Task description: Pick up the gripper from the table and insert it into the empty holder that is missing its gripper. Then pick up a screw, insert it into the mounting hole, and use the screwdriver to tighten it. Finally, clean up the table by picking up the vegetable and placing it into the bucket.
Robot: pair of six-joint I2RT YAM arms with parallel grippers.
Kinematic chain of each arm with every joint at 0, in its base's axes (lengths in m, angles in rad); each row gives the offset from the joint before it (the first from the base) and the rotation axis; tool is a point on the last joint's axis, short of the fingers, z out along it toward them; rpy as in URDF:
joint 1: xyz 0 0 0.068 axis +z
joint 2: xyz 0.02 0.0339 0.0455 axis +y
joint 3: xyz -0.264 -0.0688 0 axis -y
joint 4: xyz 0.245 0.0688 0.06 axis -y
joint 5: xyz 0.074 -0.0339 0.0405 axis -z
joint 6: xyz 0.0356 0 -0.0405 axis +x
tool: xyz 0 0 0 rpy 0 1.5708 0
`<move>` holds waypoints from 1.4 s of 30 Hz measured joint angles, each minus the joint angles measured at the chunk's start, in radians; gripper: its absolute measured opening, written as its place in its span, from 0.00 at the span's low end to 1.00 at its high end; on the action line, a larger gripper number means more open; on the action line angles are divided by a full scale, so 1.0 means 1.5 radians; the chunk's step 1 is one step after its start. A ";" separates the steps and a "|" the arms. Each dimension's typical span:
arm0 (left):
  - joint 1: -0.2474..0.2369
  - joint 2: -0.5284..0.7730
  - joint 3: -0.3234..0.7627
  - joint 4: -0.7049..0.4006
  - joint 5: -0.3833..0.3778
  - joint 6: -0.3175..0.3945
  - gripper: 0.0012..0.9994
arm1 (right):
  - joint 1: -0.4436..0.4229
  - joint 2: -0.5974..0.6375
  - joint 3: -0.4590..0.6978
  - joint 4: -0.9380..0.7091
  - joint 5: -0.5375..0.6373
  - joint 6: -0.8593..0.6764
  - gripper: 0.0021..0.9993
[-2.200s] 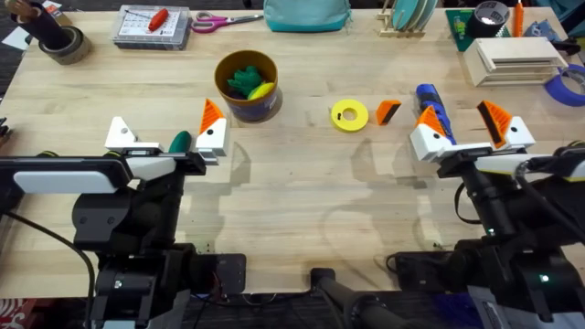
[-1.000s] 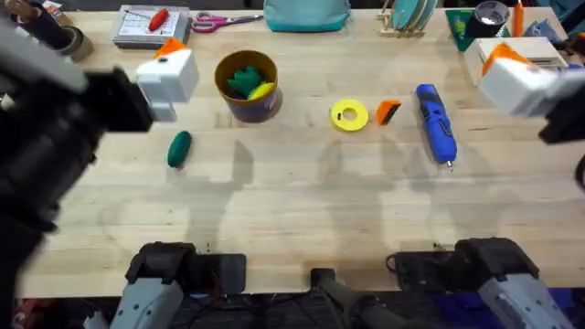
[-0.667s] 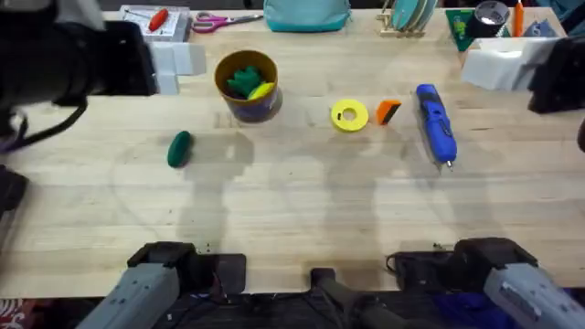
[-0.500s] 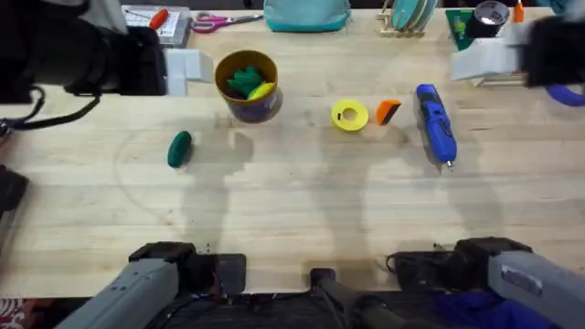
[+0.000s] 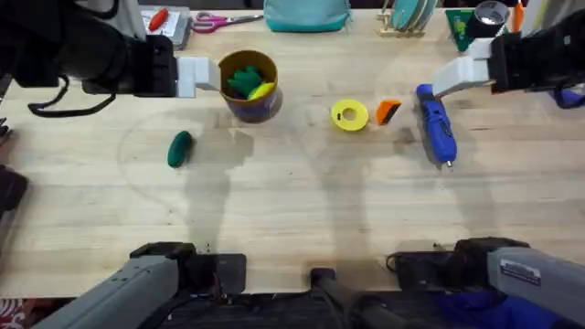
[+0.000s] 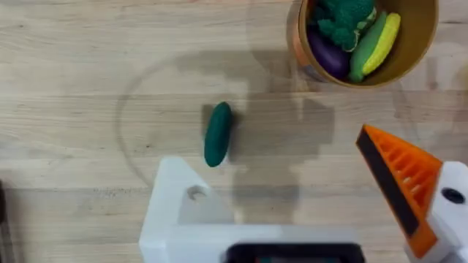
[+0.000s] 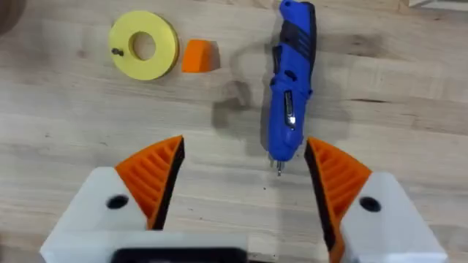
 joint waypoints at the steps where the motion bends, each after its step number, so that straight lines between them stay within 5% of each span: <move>1: 0.000 0.000 0.000 0.000 0.000 0.000 0.99 | 0.000 0.000 0.000 0.000 0.000 0.000 1.00; 11: 0.007 0.003 0.001 -0.066 0.006 0.000 0.99 | 0.000 0.000 0.000 0.026 0.000 0.000 1.00; 23: 0.128 0.048 0.004 -0.152 0.005 0.016 0.99 | 0.000 0.000 0.000 0.040 0.000 0.000 1.00; 34: 0.128 0.054 -0.114 -0.039 0.000 0.054 0.99 | 0.000 0.000 0.000 0.036 0.000 0.001 1.00; 42: 0.174 0.125 -0.135 0.021 0.000 0.070 0.99 | 0.000 0.000 0.000 0.035 0.000 0.001 1.00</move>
